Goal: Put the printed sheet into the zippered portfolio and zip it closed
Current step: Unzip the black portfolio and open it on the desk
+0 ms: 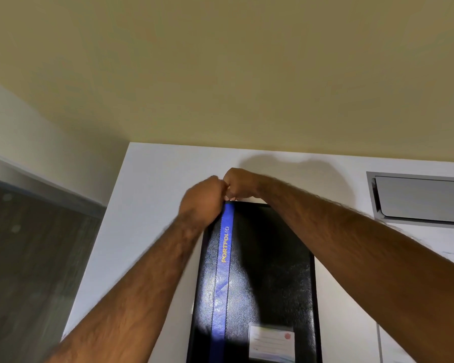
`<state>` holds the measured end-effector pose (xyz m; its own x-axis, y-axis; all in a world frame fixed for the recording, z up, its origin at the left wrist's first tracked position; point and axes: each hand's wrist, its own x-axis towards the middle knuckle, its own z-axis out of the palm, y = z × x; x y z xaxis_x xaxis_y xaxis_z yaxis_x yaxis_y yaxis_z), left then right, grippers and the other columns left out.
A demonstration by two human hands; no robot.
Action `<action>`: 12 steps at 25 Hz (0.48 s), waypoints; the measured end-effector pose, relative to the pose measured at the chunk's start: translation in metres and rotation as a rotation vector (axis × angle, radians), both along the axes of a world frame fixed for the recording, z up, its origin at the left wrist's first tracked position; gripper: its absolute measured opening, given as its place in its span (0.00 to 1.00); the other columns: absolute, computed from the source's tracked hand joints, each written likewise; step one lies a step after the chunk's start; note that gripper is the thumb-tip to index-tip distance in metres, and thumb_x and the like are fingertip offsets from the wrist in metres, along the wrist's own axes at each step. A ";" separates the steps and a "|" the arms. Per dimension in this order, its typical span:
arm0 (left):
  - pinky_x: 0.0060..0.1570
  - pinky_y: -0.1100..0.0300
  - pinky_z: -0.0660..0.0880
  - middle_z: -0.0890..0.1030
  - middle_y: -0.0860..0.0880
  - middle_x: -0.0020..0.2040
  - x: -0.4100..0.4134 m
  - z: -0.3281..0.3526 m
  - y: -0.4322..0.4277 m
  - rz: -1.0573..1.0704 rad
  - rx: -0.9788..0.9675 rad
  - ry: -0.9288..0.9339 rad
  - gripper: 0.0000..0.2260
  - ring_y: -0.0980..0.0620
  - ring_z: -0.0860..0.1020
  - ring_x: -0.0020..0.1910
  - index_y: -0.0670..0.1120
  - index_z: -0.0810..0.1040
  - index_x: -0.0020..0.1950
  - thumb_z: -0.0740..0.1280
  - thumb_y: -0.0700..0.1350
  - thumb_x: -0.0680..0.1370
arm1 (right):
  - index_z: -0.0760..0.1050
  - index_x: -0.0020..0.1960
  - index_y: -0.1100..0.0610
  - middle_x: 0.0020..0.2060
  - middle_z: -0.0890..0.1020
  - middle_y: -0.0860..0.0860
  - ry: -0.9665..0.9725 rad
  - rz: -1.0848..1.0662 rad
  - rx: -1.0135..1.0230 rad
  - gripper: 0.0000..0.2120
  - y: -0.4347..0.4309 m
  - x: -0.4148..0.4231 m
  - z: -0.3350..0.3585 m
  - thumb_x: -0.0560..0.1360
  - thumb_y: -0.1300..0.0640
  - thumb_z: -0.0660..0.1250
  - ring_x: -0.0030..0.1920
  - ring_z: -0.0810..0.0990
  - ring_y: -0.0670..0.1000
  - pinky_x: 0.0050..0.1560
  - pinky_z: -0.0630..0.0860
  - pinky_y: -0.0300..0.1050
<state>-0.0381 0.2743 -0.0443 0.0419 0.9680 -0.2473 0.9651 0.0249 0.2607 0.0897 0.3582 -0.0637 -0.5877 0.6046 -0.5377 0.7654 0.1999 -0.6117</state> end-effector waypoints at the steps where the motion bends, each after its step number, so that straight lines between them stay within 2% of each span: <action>1: 0.43 0.50 0.77 0.82 0.44 0.48 0.012 -0.001 -0.009 -0.057 0.053 0.029 0.09 0.39 0.81 0.47 0.46 0.78 0.53 0.60 0.45 0.77 | 0.79 0.36 0.64 0.28 0.76 0.54 -0.007 -0.007 0.004 0.03 0.000 0.005 -0.001 0.66 0.65 0.67 0.30 0.71 0.48 0.32 0.66 0.39; 3: 0.43 0.49 0.78 0.82 0.45 0.50 0.035 -0.008 -0.033 -0.163 0.042 -0.068 0.12 0.39 0.81 0.47 0.46 0.78 0.54 0.56 0.47 0.80 | 0.83 0.41 0.64 0.34 0.83 0.55 0.030 -0.071 -0.085 0.06 0.004 0.014 -0.001 0.66 0.66 0.68 0.34 0.75 0.48 0.34 0.70 0.38; 5: 0.46 0.48 0.80 0.80 0.48 0.57 0.054 -0.017 -0.060 -0.228 0.027 -0.125 0.15 0.42 0.82 0.47 0.47 0.76 0.61 0.53 0.46 0.81 | 0.84 0.49 0.64 0.39 0.85 0.53 0.036 -0.085 -0.145 0.10 0.007 0.016 0.004 0.69 0.68 0.69 0.36 0.78 0.47 0.35 0.74 0.37; 6: 0.46 0.48 0.81 0.80 0.48 0.58 0.057 -0.020 -0.065 -0.157 0.042 -0.146 0.15 0.42 0.82 0.46 0.48 0.74 0.66 0.54 0.46 0.82 | 0.84 0.50 0.64 0.39 0.85 0.51 0.024 -0.065 -0.148 0.11 0.008 0.015 0.005 0.70 0.68 0.69 0.37 0.79 0.46 0.36 0.75 0.37; 8: 0.45 0.50 0.81 0.82 0.45 0.53 0.059 -0.016 -0.060 0.063 0.077 -0.165 0.15 0.41 0.82 0.44 0.49 0.71 0.69 0.55 0.46 0.83 | 0.84 0.50 0.62 0.40 0.84 0.48 0.007 -0.029 -0.160 0.11 0.008 0.010 0.008 0.68 0.68 0.71 0.39 0.80 0.45 0.37 0.76 0.38; 10: 0.39 0.54 0.76 0.81 0.46 0.50 0.059 -0.010 -0.056 0.053 0.187 -0.113 0.15 0.43 0.80 0.42 0.50 0.73 0.67 0.56 0.44 0.82 | 0.84 0.48 0.59 0.42 0.85 0.49 0.012 -0.046 -0.202 0.11 0.009 0.007 0.011 0.66 0.67 0.74 0.40 0.80 0.46 0.38 0.76 0.39; 12: 0.37 0.55 0.70 0.80 0.46 0.50 0.048 -0.010 -0.050 0.073 0.232 -0.048 0.14 0.44 0.78 0.45 0.51 0.77 0.62 0.56 0.44 0.80 | 0.84 0.47 0.55 0.43 0.84 0.51 -0.003 -0.042 -0.229 0.11 0.009 0.007 0.013 0.69 0.66 0.69 0.42 0.80 0.48 0.41 0.76 0.41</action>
<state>0.0098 0.2245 -0.0545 -0.0236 0.9996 -0.0173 0.9493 0.0278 0.3132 0.0970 0.3677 -0.0505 -0.5626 0.4902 -0.6657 0.7722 0.0241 -0.6349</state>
